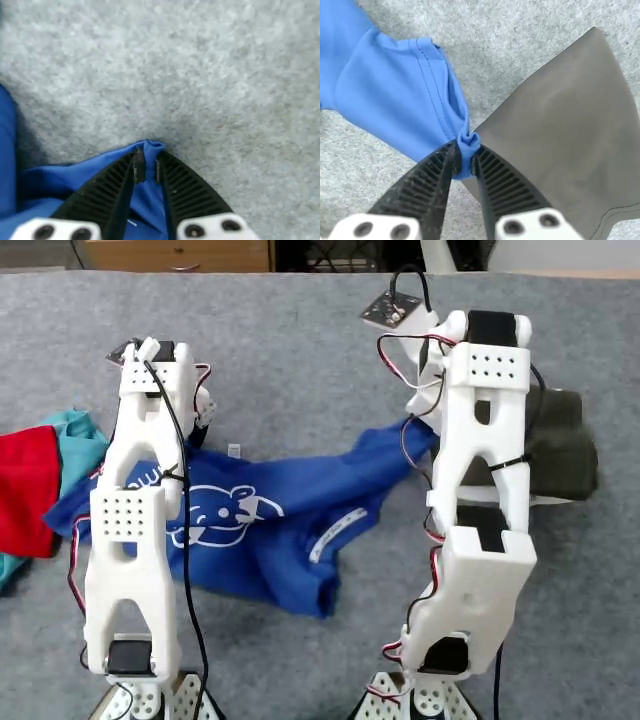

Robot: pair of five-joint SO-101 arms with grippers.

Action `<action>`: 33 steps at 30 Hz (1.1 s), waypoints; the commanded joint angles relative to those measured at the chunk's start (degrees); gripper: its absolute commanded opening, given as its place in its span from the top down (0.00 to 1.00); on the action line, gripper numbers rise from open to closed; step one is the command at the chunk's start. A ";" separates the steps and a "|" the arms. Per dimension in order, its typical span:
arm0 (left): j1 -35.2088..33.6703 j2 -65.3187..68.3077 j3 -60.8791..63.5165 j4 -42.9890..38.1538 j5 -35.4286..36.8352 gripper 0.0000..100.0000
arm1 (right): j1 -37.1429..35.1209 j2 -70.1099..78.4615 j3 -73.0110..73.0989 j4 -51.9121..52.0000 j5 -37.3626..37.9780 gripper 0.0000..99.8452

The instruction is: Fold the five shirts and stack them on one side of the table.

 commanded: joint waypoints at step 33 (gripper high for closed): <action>-10.33 -83.25 -6.55 6.33 -30.15 0.97 | -4.48 -29.58 -57.89 -10.11 -43.78 0.99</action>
